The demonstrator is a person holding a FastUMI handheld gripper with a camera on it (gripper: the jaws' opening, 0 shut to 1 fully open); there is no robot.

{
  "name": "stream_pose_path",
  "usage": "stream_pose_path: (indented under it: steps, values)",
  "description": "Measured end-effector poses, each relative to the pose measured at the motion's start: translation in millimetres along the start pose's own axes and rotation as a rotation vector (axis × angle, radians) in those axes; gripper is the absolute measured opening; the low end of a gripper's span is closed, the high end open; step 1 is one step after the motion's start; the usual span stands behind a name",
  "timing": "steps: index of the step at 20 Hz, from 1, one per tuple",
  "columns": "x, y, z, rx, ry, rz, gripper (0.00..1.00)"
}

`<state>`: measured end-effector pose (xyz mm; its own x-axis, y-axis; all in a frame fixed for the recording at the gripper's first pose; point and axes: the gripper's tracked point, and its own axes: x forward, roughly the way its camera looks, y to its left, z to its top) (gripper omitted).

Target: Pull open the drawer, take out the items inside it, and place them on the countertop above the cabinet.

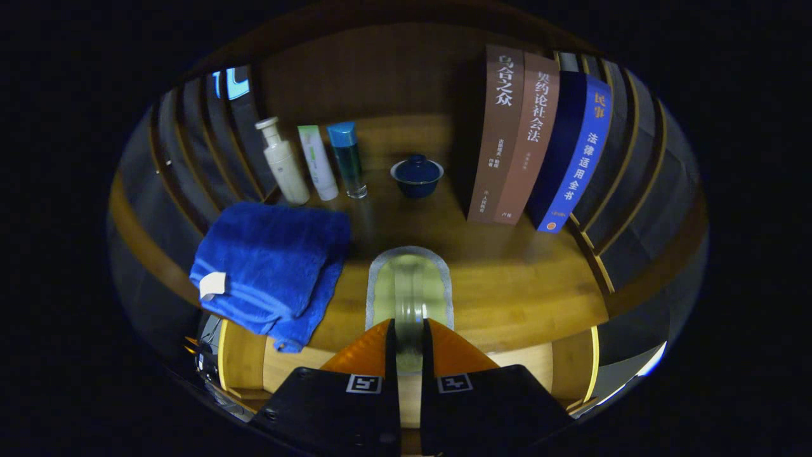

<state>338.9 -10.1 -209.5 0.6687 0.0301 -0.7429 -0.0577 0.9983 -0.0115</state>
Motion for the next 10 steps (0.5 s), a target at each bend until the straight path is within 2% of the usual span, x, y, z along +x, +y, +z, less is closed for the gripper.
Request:
stream_pose_path:
  steps: [5, 10]
  values:
    - [29, -7, 24, -0.025, 0.011, -0.034, 0.17]
    - [37, -9, 32, -0.020, 0.020, -0.055, 0.17]
